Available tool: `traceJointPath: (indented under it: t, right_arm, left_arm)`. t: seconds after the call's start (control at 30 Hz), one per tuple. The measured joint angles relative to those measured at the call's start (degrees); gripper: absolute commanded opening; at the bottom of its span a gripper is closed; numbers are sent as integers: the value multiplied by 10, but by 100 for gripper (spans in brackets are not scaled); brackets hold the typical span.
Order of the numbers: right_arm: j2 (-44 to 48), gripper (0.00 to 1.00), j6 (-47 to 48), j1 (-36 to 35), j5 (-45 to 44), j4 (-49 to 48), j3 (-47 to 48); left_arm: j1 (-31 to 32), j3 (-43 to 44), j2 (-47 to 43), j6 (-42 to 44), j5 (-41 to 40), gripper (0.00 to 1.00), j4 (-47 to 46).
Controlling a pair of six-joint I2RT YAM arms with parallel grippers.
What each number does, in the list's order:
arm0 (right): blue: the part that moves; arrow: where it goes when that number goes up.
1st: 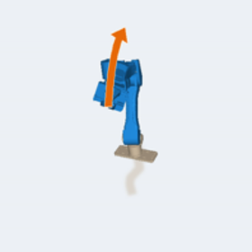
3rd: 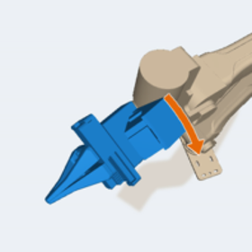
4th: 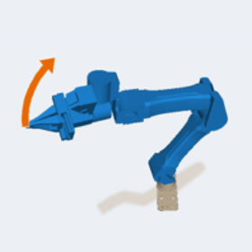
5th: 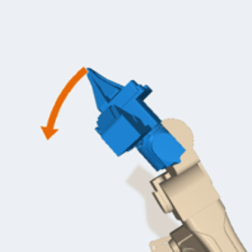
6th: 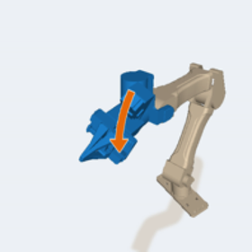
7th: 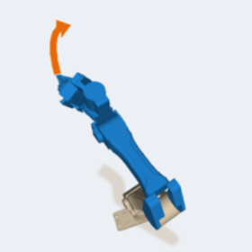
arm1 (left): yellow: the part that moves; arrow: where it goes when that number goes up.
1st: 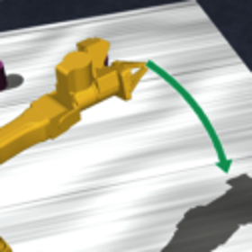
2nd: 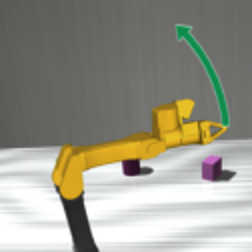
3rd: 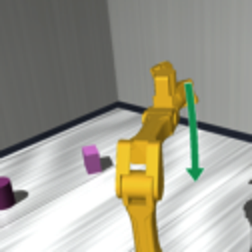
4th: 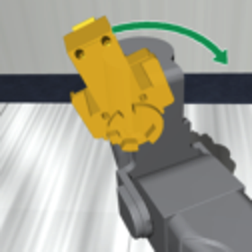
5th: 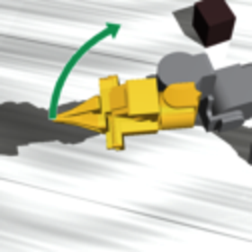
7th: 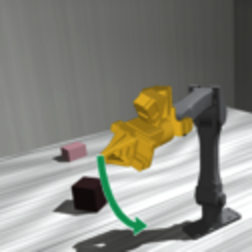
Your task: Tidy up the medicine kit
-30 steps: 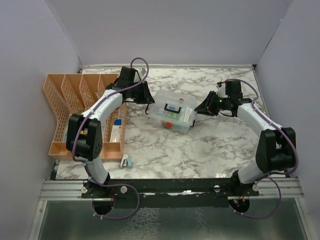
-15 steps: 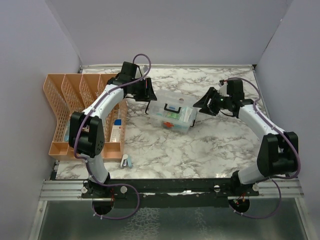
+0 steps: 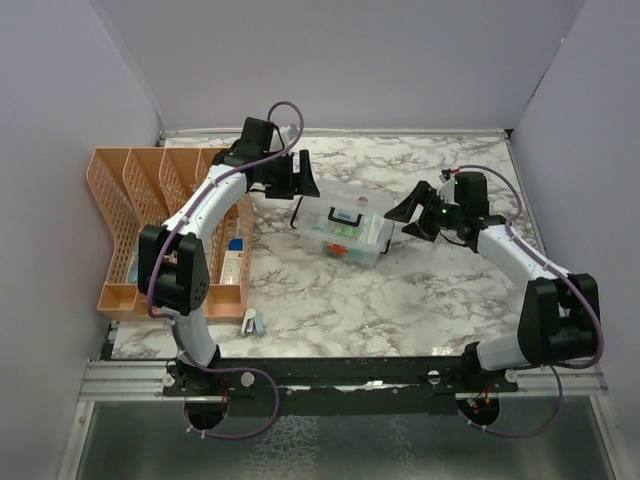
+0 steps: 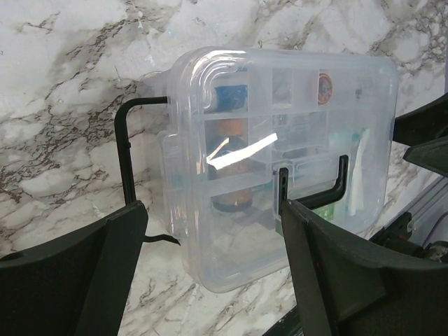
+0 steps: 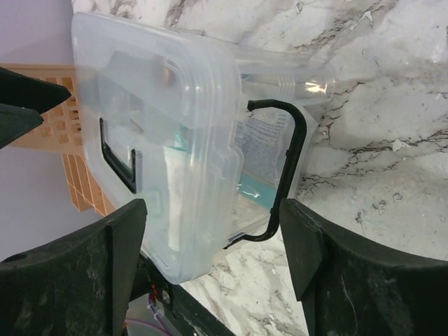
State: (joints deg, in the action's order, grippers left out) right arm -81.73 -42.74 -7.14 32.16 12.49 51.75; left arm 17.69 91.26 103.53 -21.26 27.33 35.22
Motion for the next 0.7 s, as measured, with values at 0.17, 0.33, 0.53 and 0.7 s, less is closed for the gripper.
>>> traceJointPath:
  t: [0.17,0.33,0.53,0.7]
  right_arm:
    - [0,83,-10,0,0,-66,-53]
    - [1,88,-42,0,-2,-162,-114]
    - [-2,89,-70,0,-7,-241,-145]
    - [-18,89,-83,-2,-14,-271,-148]
  left_arm:
    - [0,-1,12,4,0,75,0]
    - [0,-3,32,3,-2,70,1]
    - [0,-11,40,-17,3,56,2]
    - [0,-16,41,-36,7,49,-2]
